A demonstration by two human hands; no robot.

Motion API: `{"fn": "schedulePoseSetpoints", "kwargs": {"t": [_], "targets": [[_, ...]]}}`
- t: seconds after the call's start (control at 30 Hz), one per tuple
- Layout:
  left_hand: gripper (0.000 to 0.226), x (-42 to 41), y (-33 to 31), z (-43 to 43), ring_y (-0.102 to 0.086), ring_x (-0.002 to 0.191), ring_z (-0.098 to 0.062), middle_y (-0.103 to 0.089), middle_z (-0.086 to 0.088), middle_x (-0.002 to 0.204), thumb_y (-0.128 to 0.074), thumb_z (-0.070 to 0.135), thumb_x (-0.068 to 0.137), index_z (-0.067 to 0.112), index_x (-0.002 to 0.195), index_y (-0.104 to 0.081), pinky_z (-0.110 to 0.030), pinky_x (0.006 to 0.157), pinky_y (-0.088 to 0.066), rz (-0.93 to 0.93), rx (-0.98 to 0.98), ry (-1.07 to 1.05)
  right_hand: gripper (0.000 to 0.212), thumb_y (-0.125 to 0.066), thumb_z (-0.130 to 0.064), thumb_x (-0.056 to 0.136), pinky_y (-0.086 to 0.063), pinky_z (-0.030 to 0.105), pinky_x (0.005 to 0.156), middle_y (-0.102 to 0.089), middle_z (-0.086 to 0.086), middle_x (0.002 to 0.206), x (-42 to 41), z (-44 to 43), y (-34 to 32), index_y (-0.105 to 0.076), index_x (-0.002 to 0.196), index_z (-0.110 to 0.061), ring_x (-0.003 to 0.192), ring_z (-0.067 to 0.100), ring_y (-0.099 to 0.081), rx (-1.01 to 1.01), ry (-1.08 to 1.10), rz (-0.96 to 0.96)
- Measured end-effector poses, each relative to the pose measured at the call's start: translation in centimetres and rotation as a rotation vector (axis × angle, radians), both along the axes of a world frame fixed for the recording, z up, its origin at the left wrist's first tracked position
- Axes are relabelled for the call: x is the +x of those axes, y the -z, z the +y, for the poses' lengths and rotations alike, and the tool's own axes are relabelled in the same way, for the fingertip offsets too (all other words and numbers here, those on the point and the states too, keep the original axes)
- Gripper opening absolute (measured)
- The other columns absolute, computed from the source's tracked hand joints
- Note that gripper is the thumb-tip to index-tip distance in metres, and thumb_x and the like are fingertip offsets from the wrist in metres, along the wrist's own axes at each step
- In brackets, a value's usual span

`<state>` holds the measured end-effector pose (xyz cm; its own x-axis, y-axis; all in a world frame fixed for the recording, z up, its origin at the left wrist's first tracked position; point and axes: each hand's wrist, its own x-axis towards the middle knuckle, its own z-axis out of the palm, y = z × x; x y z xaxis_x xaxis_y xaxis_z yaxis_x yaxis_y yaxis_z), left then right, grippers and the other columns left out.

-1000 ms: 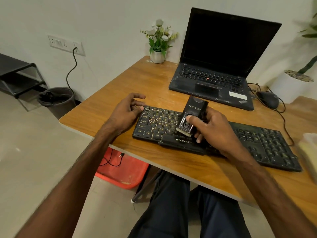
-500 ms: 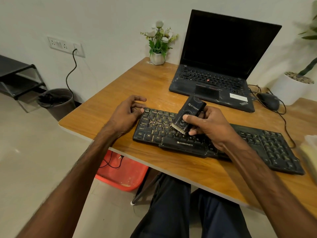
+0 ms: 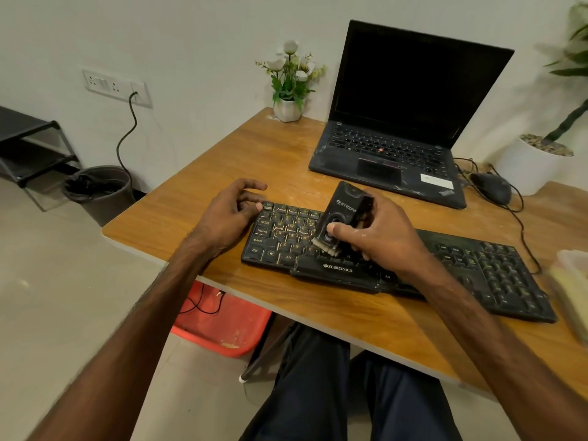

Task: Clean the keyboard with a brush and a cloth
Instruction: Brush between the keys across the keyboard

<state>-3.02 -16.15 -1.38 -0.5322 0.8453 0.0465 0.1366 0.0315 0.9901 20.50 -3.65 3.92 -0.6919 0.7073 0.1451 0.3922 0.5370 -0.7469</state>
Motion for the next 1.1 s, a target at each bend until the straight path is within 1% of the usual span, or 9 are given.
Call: {"fn": "schedulePoseSetpoints", "kwargs": {"t": [0.07, 0.17, 0.27, 0.33, 0.43, 0.5, 0.7, 0.9, 1.1], "targets": [[0.035, 0.0, 0.0, 0.0, -0.063, 0.105, -0.030, -0.064, -0.013, 0.117, -0.055, -0.002, 0.098, 0.018, 0.126, -0.058, -0.046, 0.089, -0.059, 0.008, -0.002, -0.002, 0.063, -0.080, -0.035, 0.077, -0.049, 0.012, 0.062, -0.065, -0.003, 0.112, 0.1, 1.1, -0.4, -0.049, 0.128, -0.016, 0.087, 0.008, -0.064, 0.153, 0.060, -0.047], [0.035, 0.1, 0.0, 0.1, -0.062, 0.104, -0.029, -0.064, -0.013, 0.116, -0.054, -0.003, 0.098, 0.017, 0.127, -0.057, -0.052, 0.093, -0.057, 0.016, -0.005, -0.011, 0.063, -0.080, -0.034, 0.077, -0.047, 0.007, 0.056, -0.065, 0.001, 0.115, 0.4, 1.7, -1.4, -0.047, 0.127, -0.015, 0.083, 0.007, -0.064, 0.255, 0.082, -0.056], [0.035, 0.1, 0.0, 0.0, -0.062, 0.103, -0.027, -0.064, -0.012, 0.115, -0.054, -0.002, 0.098, 0.017, 0.128, -0.057, -0.054, 0.094, -0.056, 0.021, -0.007, -0.016, 0.057, -0.080, -0.031, 0.077, -0.048, 0.004, 0.062, -0.062, -0.005, 0.110, -0.1, -0.6, -0.9, -0.049, 0.123, -0.016, 0.081, -0.004, -0.058, 0.263, -0.091, -0.064], [0.035, 0.1, 0.1, 0.0, -0.063, 0.106, -0.032, -0.065, -0.011, 0.115, -0.054, -0.002, 0.098, 0.016, 0.128, -0.057, -0.054, 0.093, -0.057, 0.037, -0.010, -0.021, 0.056, -0.080, -0.031, 0.078, -0.050, 0.006, 0.064, -0.063, -0.003, 0.110, -0.3, -1.3, -0.7, -0.049, 0.121, -0.016, 0.084, 0.000, -0.060, 0.299, -0.162, -0.078], [0.035, 0.2, 0.1, -0.1, -0.063, 0.112, -0.035, -0.066, -0.009, 0.114, -0.055, 0.000, 0.098, 0.016, 0.129, -0.057, -0.054, 0.093, -0.057, 0.055, -0.013, -0.025, 0.063, -0.079, -0.030, 0.079, -0.046, 0.002, 0.057, -0.063, 0.006, 0.122, -0.1, 0.8, -1.6, -0.045, 0.130, -0.012, 0.090, 0.006, -0.058, 0.372, -0.057, -0.124], [0.034, 0.3, 0.0, -0.2, -0.063, 0.111, -0.034, -0.066, -0.008, 0.113, -0.054, -0.001, 0.099, 0.016, 0.129, -0.057, -0.056, 0.093, -0.056, 0.050, -0.015, -0.029, 0.063, -0.079, -0.030, 0.079, -0.046, 0.002, 0.057, -0.063, 0.008, 0.122, 0.6, 1.6, -1.9, -0.045, 0.129, -0.013, 0.089, 0.006, -0.058, 0.381, 0.005, -0.107], [0.034, 0.4, -0.1, -0.1, -0.061, 0.100, -0.027, -0.065, -0.007, 0.110, -0.054, -0.002, 0.098, 0.015, 0.128, -0.057, -0.059, 0.094, -0.054, 0.054, -0.015, -0.028, 0.057, -0.078, -0.028, 0.081, -0.054, 0.012, 0.072, -0.065, 0.003, 0.116, 1.4, -1.5, -0.7, -0.048, 0.126, -0.011, 0.094, 0.008, -0.063, 0.399, -0.266, -0.072], [0.033, 0.6, -0.2, -0.2, -0.059, 0.099, -0.030, -0.065, -0.012, 0.114, -0.054, -0.003, 0.098, 0.018, 0.124, -0.058, -0.062, 0.096, -0.052, 0.071, -0.013, -0.039, 0.059, -0.079, -0.029, 0.080, -0.057, 0.019, 0.069, -0.064, 0.007, 0.115, 0.5, 1.2, -1.4, -0.046, 0.125, -0.010, 0.095, 0.017, -0.065, 0.462, -0.078, -0.077], [0.033, 0.4, 0.0, -0.1, -0.059, 0.095, -0.026, -0.064, -0.017, 0.117, -0.055, -0.002, 0.098, 0.020, 0.123, -0.058, -0.055, 0.093, -0.056, 0.072, -0.006, -0.019, 0.058, -0.078, -0.028, 0.081, -0.053, 0.008, 0.072, -0.064, 0.002, 0.115, -1.2, -1.8, -0.1, -0.047, 0.128, -0.012, 0.091, 0.005, -0.061, 0.369, -0.272, -0.047]]}}
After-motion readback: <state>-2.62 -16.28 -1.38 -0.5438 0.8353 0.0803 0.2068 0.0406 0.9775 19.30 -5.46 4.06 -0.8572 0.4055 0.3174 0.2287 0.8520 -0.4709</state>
